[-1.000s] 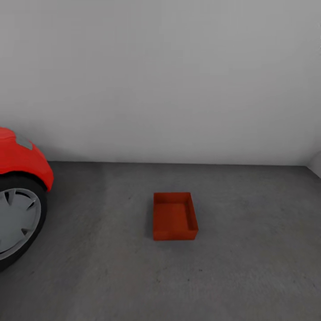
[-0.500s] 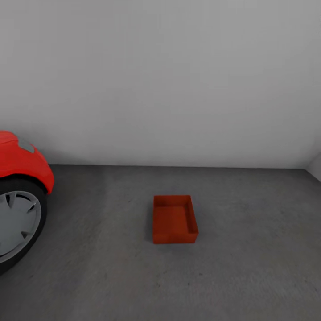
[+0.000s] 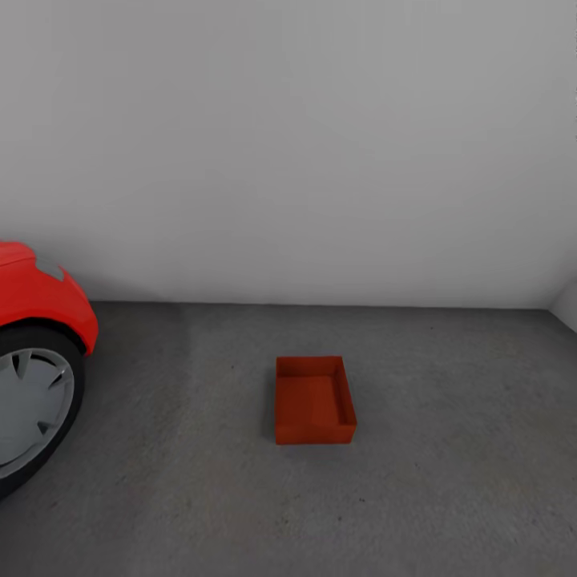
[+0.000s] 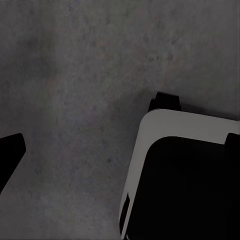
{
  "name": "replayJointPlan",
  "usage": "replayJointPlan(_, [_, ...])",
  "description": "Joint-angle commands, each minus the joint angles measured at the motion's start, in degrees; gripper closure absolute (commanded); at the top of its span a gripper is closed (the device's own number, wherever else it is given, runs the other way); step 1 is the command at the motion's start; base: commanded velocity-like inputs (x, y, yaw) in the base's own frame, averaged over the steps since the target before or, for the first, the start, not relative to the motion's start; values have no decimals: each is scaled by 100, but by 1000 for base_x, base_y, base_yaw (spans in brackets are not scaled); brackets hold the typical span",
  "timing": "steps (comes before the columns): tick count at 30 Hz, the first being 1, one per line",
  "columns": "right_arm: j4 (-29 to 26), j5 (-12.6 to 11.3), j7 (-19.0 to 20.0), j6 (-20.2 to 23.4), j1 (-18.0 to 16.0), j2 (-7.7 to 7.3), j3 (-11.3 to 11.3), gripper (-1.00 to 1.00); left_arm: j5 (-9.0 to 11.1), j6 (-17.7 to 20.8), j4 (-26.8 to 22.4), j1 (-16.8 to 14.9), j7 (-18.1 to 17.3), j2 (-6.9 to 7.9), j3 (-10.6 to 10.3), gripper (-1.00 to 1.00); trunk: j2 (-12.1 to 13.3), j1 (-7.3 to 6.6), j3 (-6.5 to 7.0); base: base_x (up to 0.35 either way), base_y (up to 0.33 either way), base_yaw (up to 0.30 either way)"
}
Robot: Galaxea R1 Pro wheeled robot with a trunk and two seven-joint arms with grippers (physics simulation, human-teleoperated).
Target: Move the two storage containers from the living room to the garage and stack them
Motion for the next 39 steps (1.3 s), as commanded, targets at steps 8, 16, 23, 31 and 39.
replayJointPlan(8, [17,-55,-2,-35,-5,5,49,-100,47,13,-2,-3,13,0,-49,-100,-3,0,70,0,0,0])
replayJointPlan(16, [24,-56,-1,-35,-4,3,49,-100,47,13,1,-3,13,0,-50,-100,-3,0,145,0,0,0])
replayJointPlan(23, [23,-13,2,-31,-6,-28,55,-100,48,13,-2,-3,13,0,-50,-100,-3,0,210,0,0,0])
replayJointPlan(31, [25,4,-2,-34,-3,-1,75,-100,50,13,-1,-3,13,0,-51,-100,-3,0,284,0,0,0])
replayJointPlan(39, [21,3,-2,-35,-2,-11,75,-100,48,13,-1,-3,13,0,-51,-100,-3,0,359,0,0,0])
